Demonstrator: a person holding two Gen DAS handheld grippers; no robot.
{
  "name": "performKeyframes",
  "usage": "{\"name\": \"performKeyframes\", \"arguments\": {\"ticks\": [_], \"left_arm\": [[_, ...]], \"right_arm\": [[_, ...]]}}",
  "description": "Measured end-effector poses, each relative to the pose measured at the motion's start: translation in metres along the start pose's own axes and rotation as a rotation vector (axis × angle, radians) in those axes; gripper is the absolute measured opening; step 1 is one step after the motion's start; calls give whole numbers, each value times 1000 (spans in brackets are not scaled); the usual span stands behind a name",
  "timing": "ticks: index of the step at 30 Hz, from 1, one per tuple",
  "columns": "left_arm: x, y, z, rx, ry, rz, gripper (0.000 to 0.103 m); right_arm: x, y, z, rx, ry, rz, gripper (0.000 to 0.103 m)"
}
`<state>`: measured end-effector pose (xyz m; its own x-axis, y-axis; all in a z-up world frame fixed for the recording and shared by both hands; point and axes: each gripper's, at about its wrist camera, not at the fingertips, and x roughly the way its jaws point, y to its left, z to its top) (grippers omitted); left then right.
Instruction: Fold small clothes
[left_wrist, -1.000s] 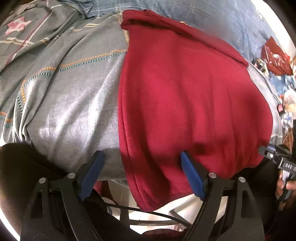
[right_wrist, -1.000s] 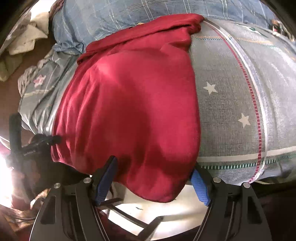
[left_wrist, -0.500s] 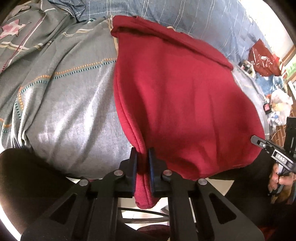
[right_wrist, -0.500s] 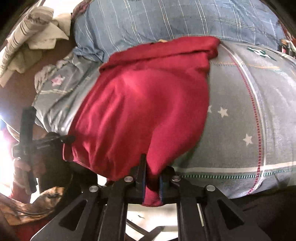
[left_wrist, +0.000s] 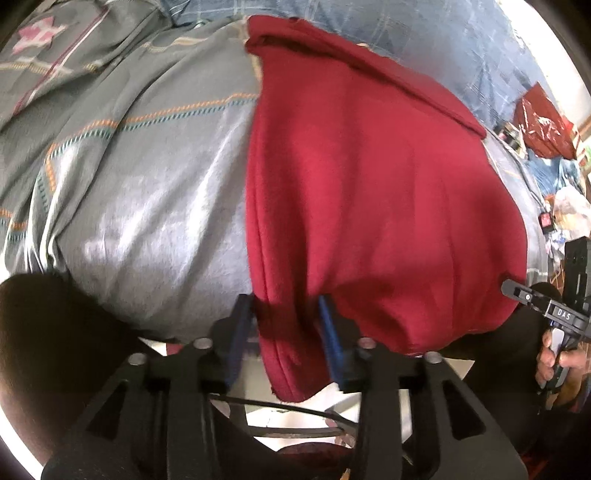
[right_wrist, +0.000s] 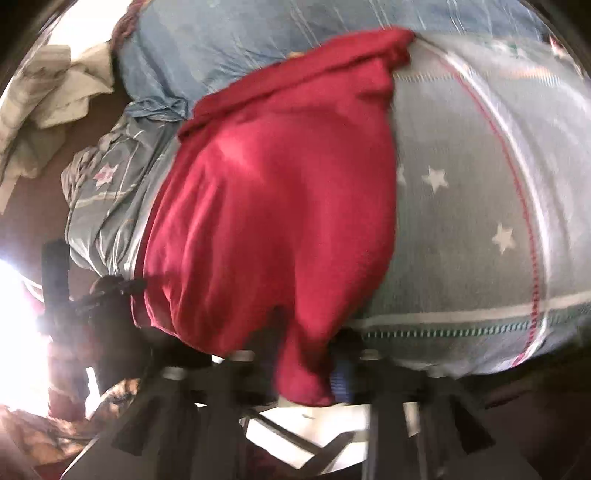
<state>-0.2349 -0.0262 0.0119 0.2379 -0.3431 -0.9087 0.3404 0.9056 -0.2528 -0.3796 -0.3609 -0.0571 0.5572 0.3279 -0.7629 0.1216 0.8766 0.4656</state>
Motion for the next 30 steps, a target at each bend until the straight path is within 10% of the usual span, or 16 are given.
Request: {"name": "performKeyframes", "arguments": {"ticks": [9, 20, 23, 25, 30], "left_arm": [[6, -17, -1, 42, -19, 17, 60], [6, -14, 2, 34, -25, 16, 59], [4, -11, 0, 33, -34, 20, 48], [2, -9, 0, 22, -40, 1, 20], [-8, -4, 5, 8, -35, -76, 9]], "right_arm": [[11, 13, 3, -46, 24, 13, 45], [11, 13, 4, -86, 33, 45, 40], [13, 17, 4, -98, 26, 53, 27], [12, 18, 4, -104, 18, 62, 18], [-2, 25, 5, -138, -22, 124, 13]]}}
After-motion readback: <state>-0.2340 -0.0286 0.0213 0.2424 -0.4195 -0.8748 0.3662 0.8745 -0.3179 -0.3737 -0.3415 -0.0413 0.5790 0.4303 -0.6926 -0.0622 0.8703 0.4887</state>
